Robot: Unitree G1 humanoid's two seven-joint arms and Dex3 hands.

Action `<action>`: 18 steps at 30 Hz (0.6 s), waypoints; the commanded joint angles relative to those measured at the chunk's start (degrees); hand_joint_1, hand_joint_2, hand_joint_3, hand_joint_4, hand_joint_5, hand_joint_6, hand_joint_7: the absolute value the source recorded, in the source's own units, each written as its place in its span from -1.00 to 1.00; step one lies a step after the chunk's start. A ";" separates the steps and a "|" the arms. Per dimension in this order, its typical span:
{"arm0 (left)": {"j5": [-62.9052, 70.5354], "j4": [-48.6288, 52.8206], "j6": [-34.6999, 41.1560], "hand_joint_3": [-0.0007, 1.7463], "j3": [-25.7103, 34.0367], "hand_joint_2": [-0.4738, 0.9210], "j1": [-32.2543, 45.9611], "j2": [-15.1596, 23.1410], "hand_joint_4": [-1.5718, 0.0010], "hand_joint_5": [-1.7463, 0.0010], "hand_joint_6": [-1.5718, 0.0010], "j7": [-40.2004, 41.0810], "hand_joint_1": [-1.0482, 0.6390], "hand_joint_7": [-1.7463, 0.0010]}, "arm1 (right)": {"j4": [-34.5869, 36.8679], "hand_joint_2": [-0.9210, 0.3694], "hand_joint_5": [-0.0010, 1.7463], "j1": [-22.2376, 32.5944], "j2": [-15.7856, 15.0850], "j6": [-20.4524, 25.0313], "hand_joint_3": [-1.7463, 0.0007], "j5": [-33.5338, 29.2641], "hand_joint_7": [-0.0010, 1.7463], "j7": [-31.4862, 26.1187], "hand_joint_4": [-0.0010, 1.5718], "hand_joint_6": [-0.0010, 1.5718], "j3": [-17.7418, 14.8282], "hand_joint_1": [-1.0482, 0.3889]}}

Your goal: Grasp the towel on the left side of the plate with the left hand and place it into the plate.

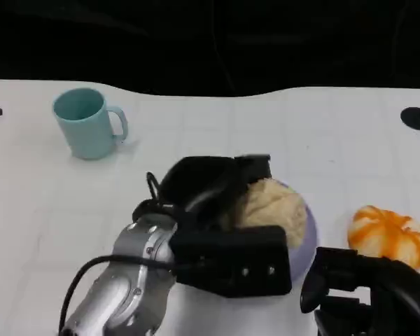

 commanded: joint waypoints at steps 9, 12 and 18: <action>6.05 -4.34 4.60 -0.80 -3.10 1.00 -1.21 3.47 0.73 0.57 0.66 -7.90 -0.50 1.00 | -1.03 -0.31 1.00 -0.13 -0.52 0.17 -0.51 0.78 0.76 -0.06 -0.05 -0.14 -0.99 0.38; 8.33 -5.60 5.10 -0.76 -3.63 1.00 -1.51 4.53 0.86 0.60 0.78 -9.24 -0.67 1.00 | -0.92 -0.31 1.00 -0.25 -0.86 -0.11 -0.52 0.46 0.76 0.01 -0.05 -0.14 -0.83 0.39; 8.67 -8.60 4.91 -0.75 -2.33 1.00 -1.43 6.17 0.95 0.59 0.85 -12.14 -0.73 1.00 | -0.80 -0.31 1.00 -0.35 -0.93 0.30 -0.52 0.57 0.76 0.00 -0.06 -0.15 -0.85 0.38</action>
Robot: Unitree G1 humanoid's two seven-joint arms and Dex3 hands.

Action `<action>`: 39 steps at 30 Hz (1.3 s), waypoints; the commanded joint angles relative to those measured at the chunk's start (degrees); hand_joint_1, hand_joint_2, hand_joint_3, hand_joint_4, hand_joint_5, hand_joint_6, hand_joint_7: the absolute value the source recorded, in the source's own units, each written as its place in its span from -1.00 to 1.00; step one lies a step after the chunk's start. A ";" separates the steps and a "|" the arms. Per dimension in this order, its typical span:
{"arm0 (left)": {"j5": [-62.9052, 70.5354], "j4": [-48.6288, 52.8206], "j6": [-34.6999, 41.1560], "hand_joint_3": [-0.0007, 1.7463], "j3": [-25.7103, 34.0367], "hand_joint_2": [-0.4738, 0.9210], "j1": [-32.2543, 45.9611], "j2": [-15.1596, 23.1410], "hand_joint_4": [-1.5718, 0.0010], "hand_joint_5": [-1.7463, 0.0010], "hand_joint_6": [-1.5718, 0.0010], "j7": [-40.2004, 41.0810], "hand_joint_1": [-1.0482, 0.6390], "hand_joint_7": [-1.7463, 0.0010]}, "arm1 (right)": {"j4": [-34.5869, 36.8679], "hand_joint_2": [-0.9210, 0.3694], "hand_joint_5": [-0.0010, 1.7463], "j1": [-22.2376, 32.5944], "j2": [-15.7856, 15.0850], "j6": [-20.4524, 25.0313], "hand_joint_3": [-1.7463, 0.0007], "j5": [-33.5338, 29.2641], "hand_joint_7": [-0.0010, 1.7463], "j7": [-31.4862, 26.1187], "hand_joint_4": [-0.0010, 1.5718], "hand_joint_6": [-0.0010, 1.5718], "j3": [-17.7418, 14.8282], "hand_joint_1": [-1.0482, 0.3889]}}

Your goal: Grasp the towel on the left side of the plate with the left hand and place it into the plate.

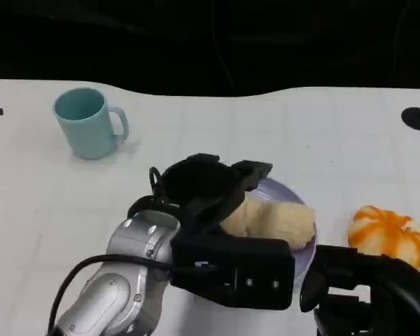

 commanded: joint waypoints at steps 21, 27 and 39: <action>-29.98 -20.69 -2.65 -0.75 21.16 1.00 8.81 11.47 0.78 0.37 0.64 -14.72 -0.53 0.92 | 0.47 -0.30 1.00 -0.50 -0.75 0.17 -0.51 0.25 0.77 0.12 -0.06 -0.15 -0.30 0.37; -47.82 -26.26 1.48 -0.70 31.78 1.00 15.98 9.76 0.14 0.38 0.09 -14.30 -0.25 0.87 | 0.29 -0.30 1.00 -0.21 -0.41 0.50 -0.52 0.50 0.77 -0.08 -0.05 -0.15 -0.21 0.39; -73.34 -39.44 10.84 0.16 44.24 0.59 34.69 -3.82 -0.13 -0.54 -0.32 1.43 0.06 0.14 | 1.59 -0.29 1.00 -0.50 0.04 -0.60 -0.54 0.39 0.77 0.21 -0.04 -0.14 0.61 0.39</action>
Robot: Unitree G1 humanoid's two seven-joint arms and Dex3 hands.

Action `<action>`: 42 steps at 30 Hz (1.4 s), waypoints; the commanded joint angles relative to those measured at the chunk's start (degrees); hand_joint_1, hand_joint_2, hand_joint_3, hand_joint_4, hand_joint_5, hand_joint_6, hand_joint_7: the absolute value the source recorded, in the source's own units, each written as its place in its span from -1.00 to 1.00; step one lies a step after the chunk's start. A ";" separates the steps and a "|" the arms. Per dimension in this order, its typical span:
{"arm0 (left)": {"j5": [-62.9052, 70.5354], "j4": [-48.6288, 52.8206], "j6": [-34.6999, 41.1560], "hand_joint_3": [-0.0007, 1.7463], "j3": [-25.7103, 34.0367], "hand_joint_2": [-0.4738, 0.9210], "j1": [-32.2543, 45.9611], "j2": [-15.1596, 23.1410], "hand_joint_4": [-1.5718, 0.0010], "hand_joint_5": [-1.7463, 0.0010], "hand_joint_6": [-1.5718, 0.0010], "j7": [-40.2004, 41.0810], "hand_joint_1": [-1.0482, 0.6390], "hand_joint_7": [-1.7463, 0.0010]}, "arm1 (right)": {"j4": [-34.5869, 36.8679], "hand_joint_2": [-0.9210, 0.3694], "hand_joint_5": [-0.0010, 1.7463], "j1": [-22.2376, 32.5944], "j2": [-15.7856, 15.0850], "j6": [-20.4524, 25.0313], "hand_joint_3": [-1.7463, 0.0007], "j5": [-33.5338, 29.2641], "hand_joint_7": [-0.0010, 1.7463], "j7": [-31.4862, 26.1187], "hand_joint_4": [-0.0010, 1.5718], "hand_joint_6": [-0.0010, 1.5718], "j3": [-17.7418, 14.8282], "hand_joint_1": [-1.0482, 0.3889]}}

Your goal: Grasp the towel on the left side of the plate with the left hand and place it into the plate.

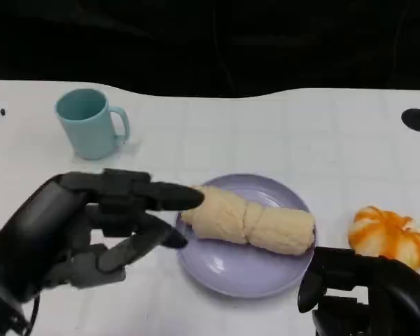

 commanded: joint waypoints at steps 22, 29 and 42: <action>-10.47 2.47 -3.12 0.29 -3.16 0.54 18.94 -7.67 -0.08 -0.81 0.06 14.61 0.09 -0.70 | 8.24 -0.37 1.00 2.85 -1.01 -16.30 -0.53 -1.06 0.80 4.89 -0.06 -0.17 -2.74 0.40; -9.14 6.19 -6.54 0.12 -5.91 0.61 19.07 -8.13 -0.13 -0.72 -0.01 14.74 0.06 -0.58 | 11.06 -0.39 1.00 3.44 -0.32 -20.02 -0.50 -1.34 0.81 5.14 -0.06 -0.18 -3.27 0.34; -6.69 11.44 -13.12 -0.03 -6.90 0.69 19.06 -8.14 -0.12 -0.67 -0.02 14.43 0.06 -0.54 | 13.28 -0.43 1.00 4.48 0.21 -25.08 -0.48 -2.89 0.84 5.76 -0.06 -0.20 -1.97 0.36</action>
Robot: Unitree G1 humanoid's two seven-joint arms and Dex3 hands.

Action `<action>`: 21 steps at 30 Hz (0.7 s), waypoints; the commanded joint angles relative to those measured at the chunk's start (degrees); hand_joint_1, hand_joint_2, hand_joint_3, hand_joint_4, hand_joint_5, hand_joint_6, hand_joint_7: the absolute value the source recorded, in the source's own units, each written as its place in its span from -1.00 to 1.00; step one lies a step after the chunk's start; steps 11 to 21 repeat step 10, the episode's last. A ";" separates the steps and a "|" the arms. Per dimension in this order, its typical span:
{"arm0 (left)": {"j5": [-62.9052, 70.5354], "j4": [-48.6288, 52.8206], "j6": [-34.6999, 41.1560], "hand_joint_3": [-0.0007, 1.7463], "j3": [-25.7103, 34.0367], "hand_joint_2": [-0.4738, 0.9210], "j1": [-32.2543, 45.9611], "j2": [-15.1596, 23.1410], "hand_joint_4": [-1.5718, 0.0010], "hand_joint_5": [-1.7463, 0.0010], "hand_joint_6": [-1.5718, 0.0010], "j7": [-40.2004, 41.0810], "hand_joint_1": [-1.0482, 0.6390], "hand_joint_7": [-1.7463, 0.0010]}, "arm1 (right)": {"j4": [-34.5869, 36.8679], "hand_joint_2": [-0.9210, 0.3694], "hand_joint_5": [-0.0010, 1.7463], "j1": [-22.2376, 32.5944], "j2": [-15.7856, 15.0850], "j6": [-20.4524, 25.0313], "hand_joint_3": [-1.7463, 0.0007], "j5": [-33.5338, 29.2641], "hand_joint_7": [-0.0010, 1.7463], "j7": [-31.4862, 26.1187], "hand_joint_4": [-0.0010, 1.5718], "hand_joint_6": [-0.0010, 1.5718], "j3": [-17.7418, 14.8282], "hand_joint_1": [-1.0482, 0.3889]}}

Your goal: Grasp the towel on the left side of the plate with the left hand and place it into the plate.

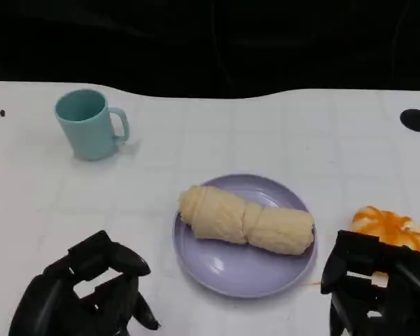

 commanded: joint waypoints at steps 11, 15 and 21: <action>-0.85 1.13 -2.19 -0.15 0.86 0.74 1.03 1.09 -0.08 -0.68 -0.02 -0.70 0.05 -0.51 | -1.00 -0.41 1.00 1.44 -0.05 -0.66 -0.52 -0.96 0.86 -0.25 -0.08 -0.23 1.35 0.38; -0.85 1.13 -2.19 -0.15 0.86 0.74 1.03 1.09 -0.08 -0.68 -0.02 -0.70 0.05 -0.51 | -1.00 -0.41 1.00 1.44 -0.05 -0.66 -0.52 -0.96 0.86 -0.25 -0.08 -0.23 1.35 0.38; -0.85 1.13 -2.19 -0.15 0.86 0.74 1.03 1.09 -0.08 -0.68 -0.02 -0.70 0.05 -0.51 | -1.00 -0.41 1.00 1.44 -0.05 -0.66 -0.52 -0.96 0.86 -0.25 -0.08 -0.23 1.35 0.38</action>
